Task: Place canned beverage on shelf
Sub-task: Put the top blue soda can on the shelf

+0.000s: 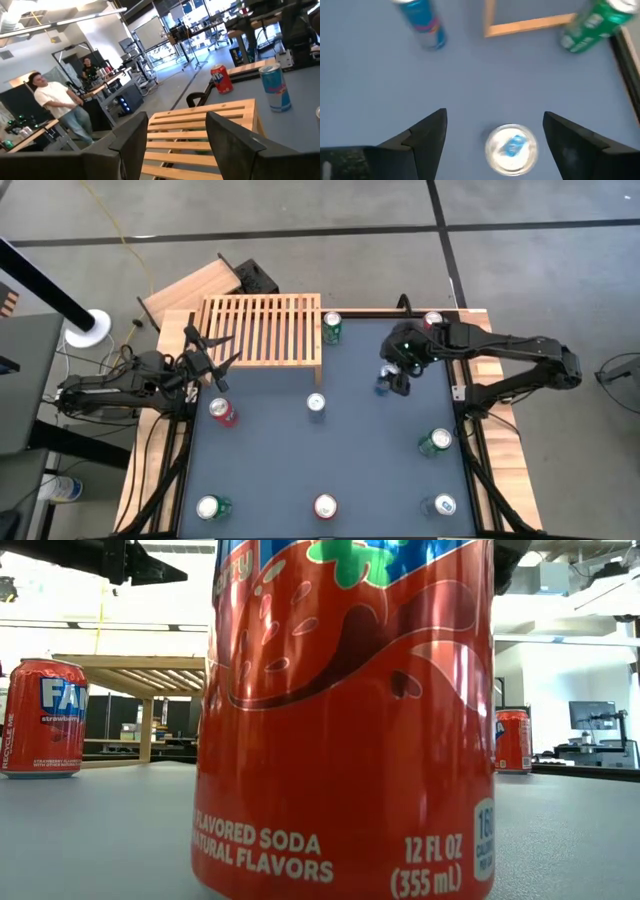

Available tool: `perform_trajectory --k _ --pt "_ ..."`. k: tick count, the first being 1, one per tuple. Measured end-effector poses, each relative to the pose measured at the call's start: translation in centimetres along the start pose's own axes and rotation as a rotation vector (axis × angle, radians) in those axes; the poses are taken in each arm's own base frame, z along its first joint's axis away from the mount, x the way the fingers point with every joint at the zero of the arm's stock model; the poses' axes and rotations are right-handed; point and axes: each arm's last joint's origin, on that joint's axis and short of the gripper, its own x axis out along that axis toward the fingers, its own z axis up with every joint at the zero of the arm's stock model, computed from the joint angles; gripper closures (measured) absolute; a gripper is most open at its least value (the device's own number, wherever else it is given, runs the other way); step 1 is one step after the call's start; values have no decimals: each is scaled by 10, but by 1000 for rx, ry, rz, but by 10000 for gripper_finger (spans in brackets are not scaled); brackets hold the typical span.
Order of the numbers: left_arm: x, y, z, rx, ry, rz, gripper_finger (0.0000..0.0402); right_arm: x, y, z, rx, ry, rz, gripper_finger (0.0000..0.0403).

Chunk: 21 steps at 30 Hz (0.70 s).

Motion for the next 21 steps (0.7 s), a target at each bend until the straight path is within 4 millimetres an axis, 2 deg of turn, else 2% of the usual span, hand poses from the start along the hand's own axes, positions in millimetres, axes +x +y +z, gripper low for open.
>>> perform_trajectory --k 7,17,21 --pt "0 -3 -3 4 8 -54 209 9 7 -9 -32 46 18 85" --pt "0 -4 -4 9 16 -76 209 37 -5 -30 6 78 -18 85" --pt "0 -4 -4 9 16 -76 209 38 -12 -30 37 72 -35 85"
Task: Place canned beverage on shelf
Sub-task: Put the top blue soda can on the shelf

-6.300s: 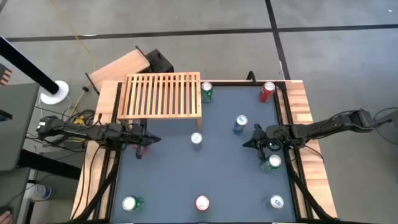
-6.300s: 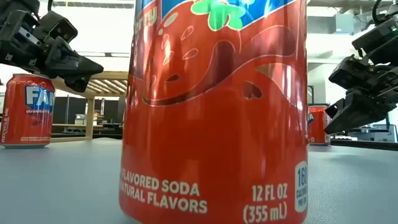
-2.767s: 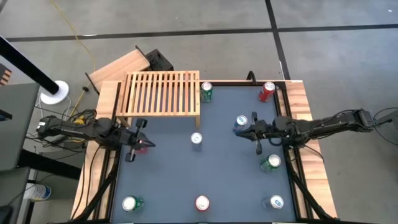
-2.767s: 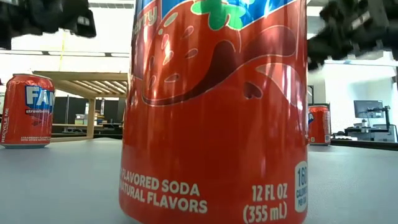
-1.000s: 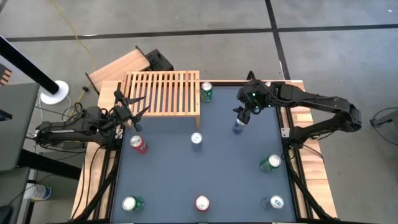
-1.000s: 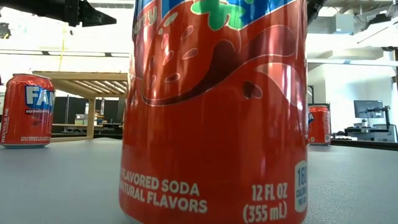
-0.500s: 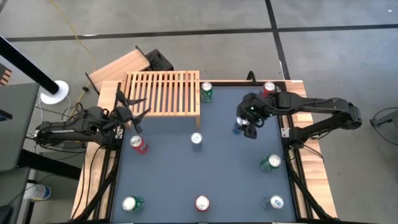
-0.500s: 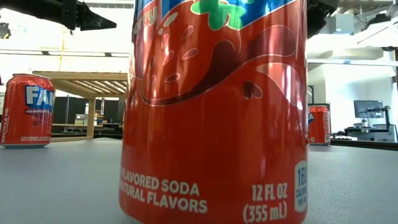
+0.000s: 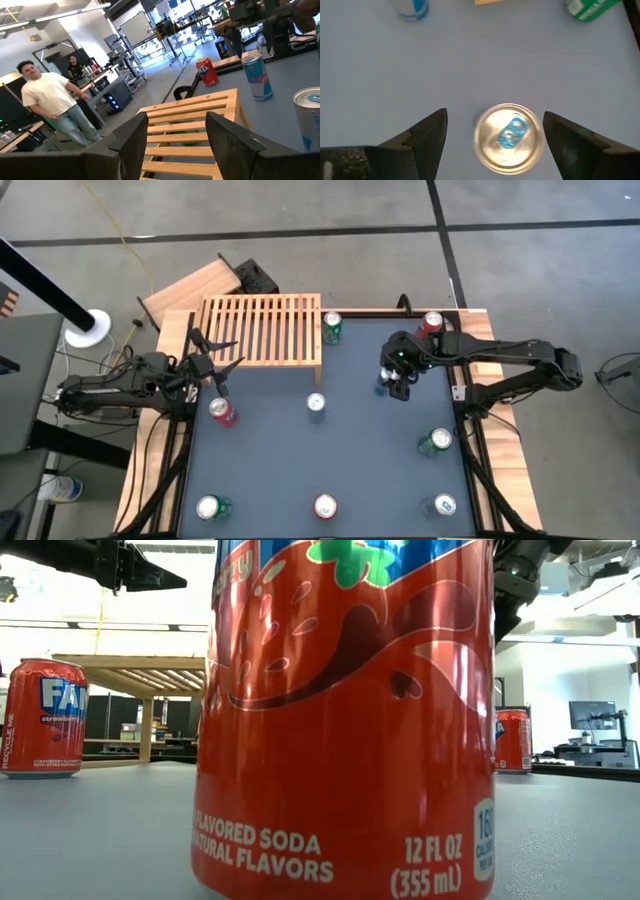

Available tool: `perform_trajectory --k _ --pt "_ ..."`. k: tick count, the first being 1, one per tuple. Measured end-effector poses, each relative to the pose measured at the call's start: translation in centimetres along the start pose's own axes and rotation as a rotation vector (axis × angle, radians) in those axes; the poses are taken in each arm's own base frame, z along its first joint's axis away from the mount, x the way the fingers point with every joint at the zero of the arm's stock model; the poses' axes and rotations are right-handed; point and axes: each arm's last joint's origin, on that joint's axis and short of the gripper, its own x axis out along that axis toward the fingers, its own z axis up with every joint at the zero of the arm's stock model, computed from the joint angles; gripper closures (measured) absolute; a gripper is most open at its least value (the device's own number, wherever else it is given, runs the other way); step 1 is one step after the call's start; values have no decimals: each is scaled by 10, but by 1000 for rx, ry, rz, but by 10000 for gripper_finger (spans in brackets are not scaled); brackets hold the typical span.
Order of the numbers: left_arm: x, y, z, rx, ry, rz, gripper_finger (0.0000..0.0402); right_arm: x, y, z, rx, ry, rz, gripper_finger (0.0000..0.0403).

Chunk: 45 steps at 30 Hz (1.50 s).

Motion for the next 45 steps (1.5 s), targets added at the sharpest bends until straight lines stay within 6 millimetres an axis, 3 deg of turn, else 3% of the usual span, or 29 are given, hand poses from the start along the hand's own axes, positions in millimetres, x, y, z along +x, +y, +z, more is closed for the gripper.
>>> perform_trajectory --k 7,18,26,45 --pt "0 0 0 1 1 0 209 1 -3 -1 8 8 -54 86" --pt "0 0 0 3 3 0 209 30 -2 -22 45 22 -54 86" --pt "0 0 0 2 3 0 209 33 -2 -22 56 1 -54 86" --pt "0 -1 -2 13 15 -6 209 32 0 -22 425 -26 -172 86"
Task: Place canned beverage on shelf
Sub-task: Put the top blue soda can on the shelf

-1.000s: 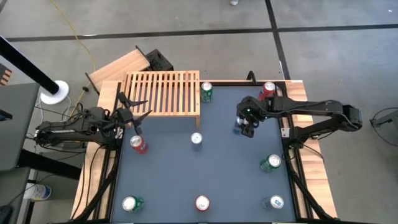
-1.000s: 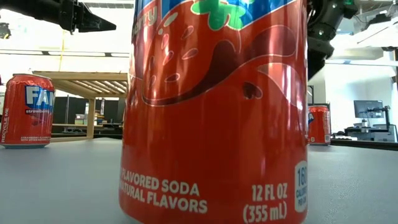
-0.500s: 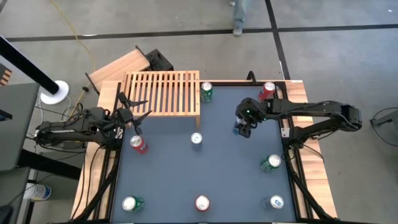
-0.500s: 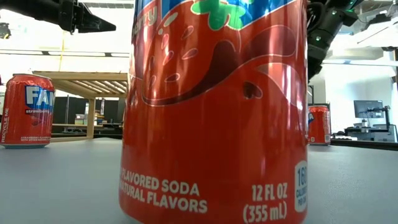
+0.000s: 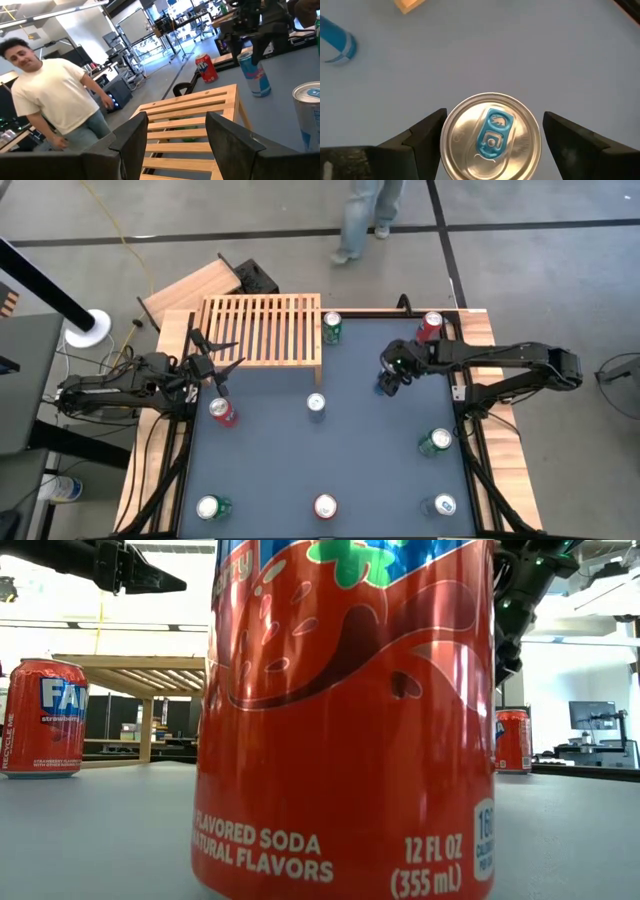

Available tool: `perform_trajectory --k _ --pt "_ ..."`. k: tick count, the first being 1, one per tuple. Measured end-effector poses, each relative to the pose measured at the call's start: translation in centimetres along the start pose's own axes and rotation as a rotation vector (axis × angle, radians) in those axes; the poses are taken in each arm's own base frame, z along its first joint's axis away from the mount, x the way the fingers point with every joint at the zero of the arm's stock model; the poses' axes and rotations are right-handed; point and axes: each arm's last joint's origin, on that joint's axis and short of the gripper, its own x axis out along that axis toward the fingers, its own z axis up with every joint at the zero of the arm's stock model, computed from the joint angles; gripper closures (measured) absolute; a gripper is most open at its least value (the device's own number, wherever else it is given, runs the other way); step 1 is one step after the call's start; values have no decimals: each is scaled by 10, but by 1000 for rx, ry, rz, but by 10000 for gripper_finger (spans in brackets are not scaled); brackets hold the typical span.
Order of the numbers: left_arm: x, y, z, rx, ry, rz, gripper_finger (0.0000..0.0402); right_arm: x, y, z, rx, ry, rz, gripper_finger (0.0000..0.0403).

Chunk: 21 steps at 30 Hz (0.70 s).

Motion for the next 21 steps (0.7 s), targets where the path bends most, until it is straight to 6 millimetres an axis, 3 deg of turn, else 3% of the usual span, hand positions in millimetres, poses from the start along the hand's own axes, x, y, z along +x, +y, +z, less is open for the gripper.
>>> perform_trajectory --k 21 --pt "0 0 -1 -3 5 -5 209 -4 20 -10 160 -47 -53 86"
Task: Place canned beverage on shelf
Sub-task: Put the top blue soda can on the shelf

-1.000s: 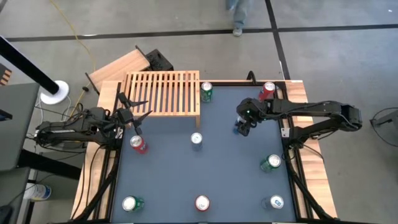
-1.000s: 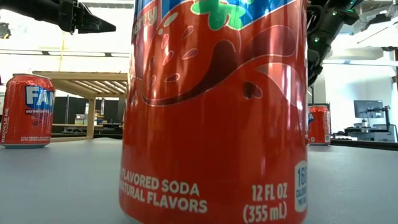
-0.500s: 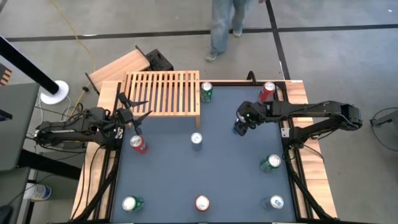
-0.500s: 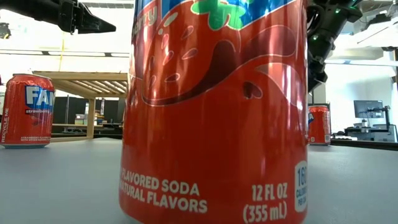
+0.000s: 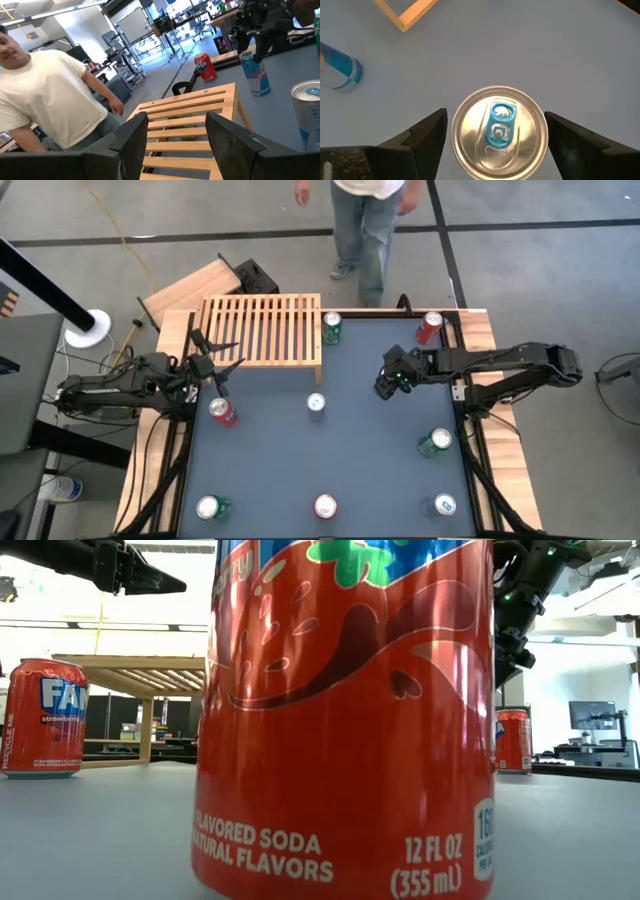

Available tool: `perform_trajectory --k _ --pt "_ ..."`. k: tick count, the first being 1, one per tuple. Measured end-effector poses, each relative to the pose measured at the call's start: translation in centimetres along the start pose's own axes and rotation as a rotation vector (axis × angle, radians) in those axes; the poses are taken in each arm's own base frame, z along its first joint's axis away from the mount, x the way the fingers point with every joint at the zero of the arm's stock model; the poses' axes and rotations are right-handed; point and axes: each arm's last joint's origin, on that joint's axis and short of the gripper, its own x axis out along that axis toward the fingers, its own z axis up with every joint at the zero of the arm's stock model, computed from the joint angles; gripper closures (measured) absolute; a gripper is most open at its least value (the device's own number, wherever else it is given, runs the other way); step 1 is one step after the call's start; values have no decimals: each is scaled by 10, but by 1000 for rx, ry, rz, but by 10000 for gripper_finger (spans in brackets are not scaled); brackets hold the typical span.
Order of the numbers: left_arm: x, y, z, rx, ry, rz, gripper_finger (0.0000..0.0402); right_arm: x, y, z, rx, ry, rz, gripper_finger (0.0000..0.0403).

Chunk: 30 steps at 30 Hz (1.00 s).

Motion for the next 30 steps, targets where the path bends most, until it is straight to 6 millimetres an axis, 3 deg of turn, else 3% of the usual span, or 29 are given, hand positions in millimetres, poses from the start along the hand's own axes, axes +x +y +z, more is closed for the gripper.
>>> perform_trajectory --k 13,18,30 --pt "0 -1 0 0 -12 -22 209 14 12 -10 106 5 -92 91" --pt "0 -1 0 0 -10 -23 209 22 14 -12 102 24 -113 120" --pt "0 -1 0 -8 -6 -26 209 19 17 -13 89 14 -90 203"
